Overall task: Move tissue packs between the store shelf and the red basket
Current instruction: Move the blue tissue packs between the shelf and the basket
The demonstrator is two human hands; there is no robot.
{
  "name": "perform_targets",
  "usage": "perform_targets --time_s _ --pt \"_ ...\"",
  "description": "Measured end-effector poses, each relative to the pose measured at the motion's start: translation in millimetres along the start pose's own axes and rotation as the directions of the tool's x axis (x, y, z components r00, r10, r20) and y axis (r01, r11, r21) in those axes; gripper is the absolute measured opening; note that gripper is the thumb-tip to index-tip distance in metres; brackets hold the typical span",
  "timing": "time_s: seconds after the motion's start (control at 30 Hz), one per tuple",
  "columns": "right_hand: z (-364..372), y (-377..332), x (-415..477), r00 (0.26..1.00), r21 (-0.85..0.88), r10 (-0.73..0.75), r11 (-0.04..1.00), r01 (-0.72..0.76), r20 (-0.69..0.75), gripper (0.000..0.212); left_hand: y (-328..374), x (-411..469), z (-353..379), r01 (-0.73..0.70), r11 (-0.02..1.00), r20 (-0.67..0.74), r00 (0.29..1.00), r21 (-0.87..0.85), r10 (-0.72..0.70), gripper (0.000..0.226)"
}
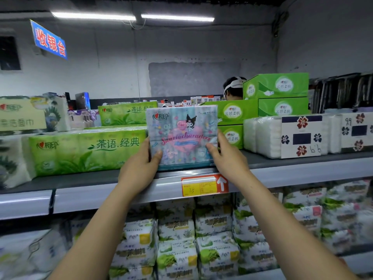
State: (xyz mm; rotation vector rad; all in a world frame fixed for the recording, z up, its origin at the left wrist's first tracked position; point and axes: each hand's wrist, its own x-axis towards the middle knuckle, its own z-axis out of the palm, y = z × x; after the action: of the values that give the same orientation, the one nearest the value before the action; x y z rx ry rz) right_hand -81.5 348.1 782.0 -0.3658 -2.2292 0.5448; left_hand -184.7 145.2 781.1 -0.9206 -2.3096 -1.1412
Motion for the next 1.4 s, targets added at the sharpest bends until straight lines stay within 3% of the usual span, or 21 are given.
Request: perform_targets --time_s 0.2,0.33,0.5,0.6,0.87,1.2,1.27,1.4 --pt "-1 -3 -1 0.999 -0.011 0.015 1.000 -0.015 0.035 0.053 3 -2 3 0.014 0.998 -0.111 0.994 0.064 -0.007 0.038" --pt "-4 -1 1 0.993 0.047 0.004 0.999 -0.010 0.122 0.056 2 1 5 -0.005 0.997 -0.111 0.994 0.083 0.014 0.032" --pt "-11 2 4 0.967 0.358 -0.011 0.930 -0.083 0.253 0.059 0 2 4 -0.012 0.998 -0.063 0.998 0.069 0.017 0.032" --pt "-15 2 4 0.960 0.434 -0.006 0.893 -0.122 0.281 0.061 2 0 4 0.006 0.996 -0.058 0.998 0.088 -0.001 0.033" --pt "-21 -2 -3 0.956 0.349 -0.081 0.937 -0.023 0.280 0.065 7 -4 4 0.048 0.992 -0.024 0.999 0.116 -0.046 0.036" --pt "-14 1 1 0.969 0.234 -0.059 0.972 0.001 0.239 0.068 2 -4 1 0.055 0.996 0.011 0.998 0.064 -0.056 0.037" --pt "-12 0 -1 0.971 0.238 -0.056 0.971 -0.001 0.231 0.070 1 -5 2 0.032 0.999 -0.038 0.999 0.021 -0.031 0.040" --pt "-12 -3 -6 0.978 0.215 -0.042 0.977 -0.003 0.205 0.079 1 -14 0 -0.035 0.989 -0.288 0.958 -0.143 -0.008 0.048"
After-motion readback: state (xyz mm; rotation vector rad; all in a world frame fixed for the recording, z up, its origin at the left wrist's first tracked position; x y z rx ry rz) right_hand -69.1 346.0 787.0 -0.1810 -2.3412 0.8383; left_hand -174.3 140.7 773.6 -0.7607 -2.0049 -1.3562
